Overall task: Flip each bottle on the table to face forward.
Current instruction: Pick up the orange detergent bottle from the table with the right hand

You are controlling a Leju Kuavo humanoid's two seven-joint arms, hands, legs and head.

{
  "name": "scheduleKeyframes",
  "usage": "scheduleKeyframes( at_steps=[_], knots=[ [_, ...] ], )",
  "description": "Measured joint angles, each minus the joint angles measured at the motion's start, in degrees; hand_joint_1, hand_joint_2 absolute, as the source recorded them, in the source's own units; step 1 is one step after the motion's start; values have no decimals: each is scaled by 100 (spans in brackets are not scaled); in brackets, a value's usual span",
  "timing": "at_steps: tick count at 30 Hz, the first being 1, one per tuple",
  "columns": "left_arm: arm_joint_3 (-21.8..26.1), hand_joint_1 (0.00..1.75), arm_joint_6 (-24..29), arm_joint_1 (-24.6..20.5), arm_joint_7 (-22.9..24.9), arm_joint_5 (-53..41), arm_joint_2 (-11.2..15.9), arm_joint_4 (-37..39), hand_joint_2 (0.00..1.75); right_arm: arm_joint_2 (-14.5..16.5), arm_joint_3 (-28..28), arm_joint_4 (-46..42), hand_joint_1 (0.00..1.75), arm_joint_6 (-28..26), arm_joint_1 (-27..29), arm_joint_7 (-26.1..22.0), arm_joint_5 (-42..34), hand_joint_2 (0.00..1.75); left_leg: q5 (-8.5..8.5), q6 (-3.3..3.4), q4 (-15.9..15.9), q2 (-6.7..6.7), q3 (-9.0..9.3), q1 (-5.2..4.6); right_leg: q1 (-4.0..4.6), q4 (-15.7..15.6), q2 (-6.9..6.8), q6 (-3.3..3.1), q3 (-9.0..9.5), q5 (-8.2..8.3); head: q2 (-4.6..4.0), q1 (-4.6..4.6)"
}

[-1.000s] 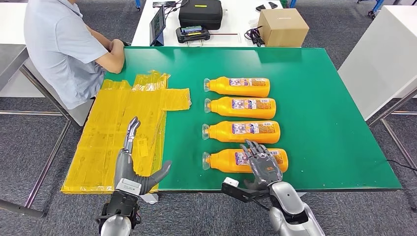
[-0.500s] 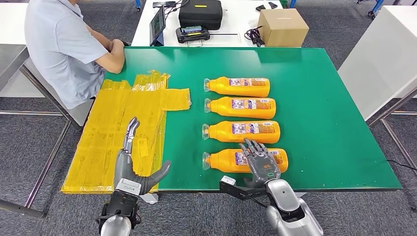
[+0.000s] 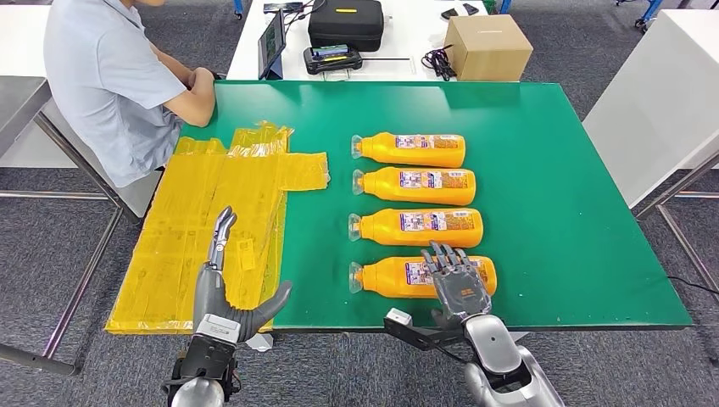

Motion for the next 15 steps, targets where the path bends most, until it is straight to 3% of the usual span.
scheduleKeyframes(
  at_steps=[15],
  knots=[
    [1,0,28,84,-18,-2,0,-17,175,-73,-81,-131,0,56,119,88,151,175,0,0,0,-1,0,-1,-1,0,0,0,0,0,0,-1]
  ],
)
